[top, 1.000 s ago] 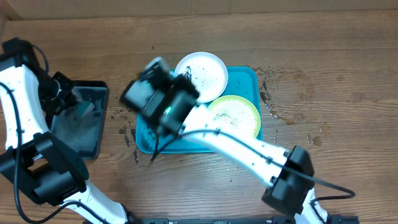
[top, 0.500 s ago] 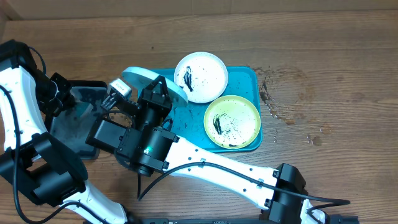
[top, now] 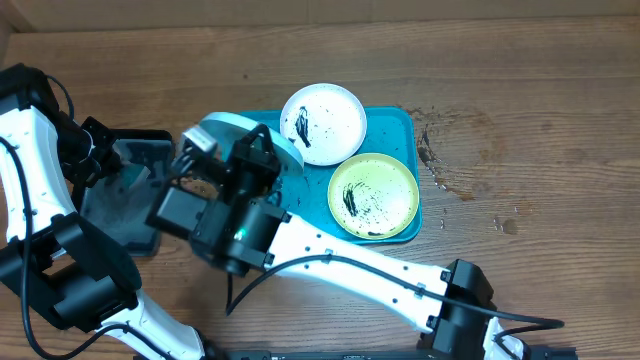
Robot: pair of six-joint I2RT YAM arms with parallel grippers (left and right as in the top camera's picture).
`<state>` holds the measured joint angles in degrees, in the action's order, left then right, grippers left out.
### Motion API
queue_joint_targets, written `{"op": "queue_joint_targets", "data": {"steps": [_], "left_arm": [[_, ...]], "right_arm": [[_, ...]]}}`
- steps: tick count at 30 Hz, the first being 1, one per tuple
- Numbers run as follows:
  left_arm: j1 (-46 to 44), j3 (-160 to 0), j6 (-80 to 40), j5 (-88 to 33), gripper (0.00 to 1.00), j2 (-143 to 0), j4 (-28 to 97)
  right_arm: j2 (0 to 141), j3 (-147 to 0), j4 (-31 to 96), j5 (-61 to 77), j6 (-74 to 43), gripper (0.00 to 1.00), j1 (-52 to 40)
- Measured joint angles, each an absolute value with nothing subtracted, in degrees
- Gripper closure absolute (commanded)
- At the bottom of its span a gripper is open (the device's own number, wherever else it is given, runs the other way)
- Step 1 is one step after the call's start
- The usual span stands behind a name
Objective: Clean dirty plates on tray and stack at the side
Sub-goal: 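Return the sponge to the basin with the left gripper, holding the plate, then carry the light-blue plate right off the tray and set it down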
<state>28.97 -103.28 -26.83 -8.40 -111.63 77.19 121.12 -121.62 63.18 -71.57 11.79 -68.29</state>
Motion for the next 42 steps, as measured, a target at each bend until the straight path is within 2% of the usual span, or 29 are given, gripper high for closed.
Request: {"op": "queue_joint_targets", "data": {"steps": [4, 6, 14, 20, 28, 38, 39, 41, 42], "left_arm": [[29.0, -103.3, -26.8, -8.4, 0.96, -111.6, 77.2], [29.0, -103.3, -26.8, -8.4, 0.96, -111.6, 77.2], [29.0, -103.3, -26.8, -9.1, 0.96, -111.6, 77.2], [29.0, -103.3, -26.8, -9.3, 0.96, -111.6, 77.2], [29.0, -103.3, -26.8, -9.3, 0.96, -111.6, 77.1], [28.4, -103.3, -26.6, -9.3, 0.96, -111.6, 76.6], [28.2, -103.3, -26.6, -9.3, 0.96, -111.6, 76.6], [28.1, -103.3, -26.6, -9.3, 0.96, -111.6, 76.5], [28.0, -103.3, -26.6, -9.4, 0.96, -111.6, 76.5]], "right_arm": [[121.1, -121.6, 68.4, -55.9, 4.4, 0.96, -63.5], [121.1, -121.6, 70.5, -43.3, 2.0, 0.96, -58.7], [121.1, -121.6, 74.8, -10.9, -11.6, 0.96, -34.1], [121.1, -121.5, 79.8, 10.4, -16.0, 0.96, -15.5], [121.1, -115.1, 82.3, 8.2, -17.9, 0.96, 2.8], [121.1, -101.4, 72.6, 5.1, -19.6, 0.96, 14.8], [121.1, -100.3, 71.6, 5.0, -19.7, 0.93, 15.4], [121.1, -99.2, 70.8, 4.9, -19.7, 0.7, 16.1], [121.1, -99.0, 70.7, 4.8, -19.5, 0.62, 16.2]]}}
